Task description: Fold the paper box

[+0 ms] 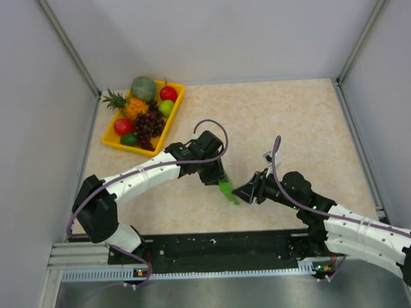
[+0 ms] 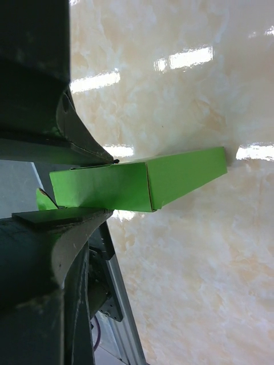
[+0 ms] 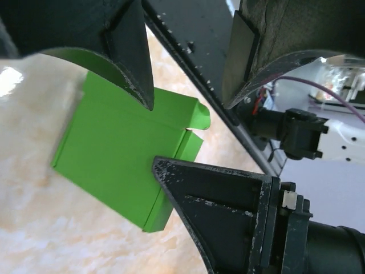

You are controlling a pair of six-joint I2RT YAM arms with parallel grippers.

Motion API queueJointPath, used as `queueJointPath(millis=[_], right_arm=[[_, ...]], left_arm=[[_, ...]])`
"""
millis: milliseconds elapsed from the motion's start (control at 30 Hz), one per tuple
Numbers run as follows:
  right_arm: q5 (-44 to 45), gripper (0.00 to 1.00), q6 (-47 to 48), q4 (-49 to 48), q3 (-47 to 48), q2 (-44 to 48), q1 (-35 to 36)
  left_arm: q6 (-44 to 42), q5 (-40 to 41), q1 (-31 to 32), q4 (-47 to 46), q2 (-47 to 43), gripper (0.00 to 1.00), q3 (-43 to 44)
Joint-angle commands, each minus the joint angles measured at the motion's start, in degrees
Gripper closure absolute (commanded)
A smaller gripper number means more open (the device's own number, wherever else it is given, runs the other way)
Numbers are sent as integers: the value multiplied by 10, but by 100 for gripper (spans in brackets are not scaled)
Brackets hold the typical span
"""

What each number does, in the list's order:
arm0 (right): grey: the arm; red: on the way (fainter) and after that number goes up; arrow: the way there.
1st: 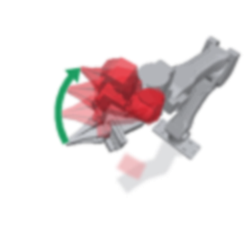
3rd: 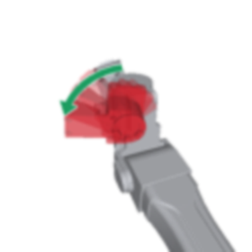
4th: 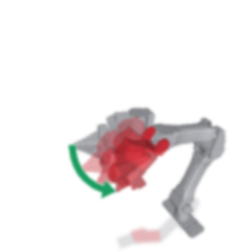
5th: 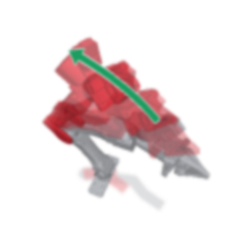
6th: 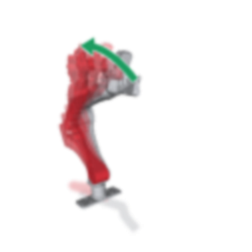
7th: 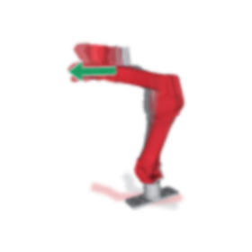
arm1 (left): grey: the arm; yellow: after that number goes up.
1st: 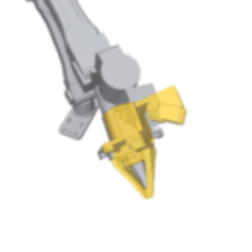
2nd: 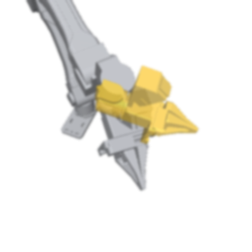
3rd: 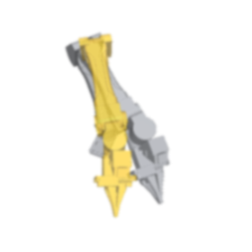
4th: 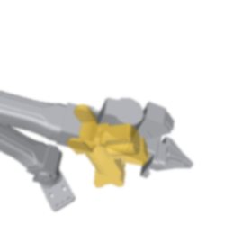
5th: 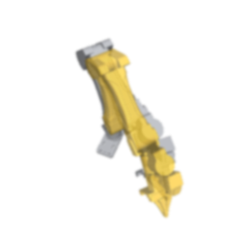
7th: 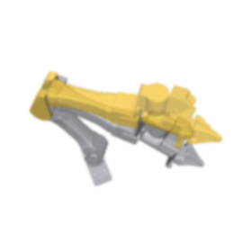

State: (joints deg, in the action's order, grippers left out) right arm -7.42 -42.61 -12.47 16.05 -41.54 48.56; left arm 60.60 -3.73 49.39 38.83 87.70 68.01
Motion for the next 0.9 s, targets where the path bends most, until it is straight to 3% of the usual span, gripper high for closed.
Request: queueJointPath(millis=[0,67,233,600,867], right_arm=[[-58,52,-62,-81,11,-43,-4],[-61,54,-76,-98,9,-56,-4],[-57,54,-72,-103,18,-75,-5],[-63,54,-55,-115,-14,-75,-27],[-72,58,-71,-122,-53,-37,-65]], left_arm=[[13,2,4,28,16,95,29],[12,-2,4,40,30,100,35],[-15,32,12,123,72,100,104],[-5,100,33,214,164,100,227],[51,127,48,193,193,100,207]])
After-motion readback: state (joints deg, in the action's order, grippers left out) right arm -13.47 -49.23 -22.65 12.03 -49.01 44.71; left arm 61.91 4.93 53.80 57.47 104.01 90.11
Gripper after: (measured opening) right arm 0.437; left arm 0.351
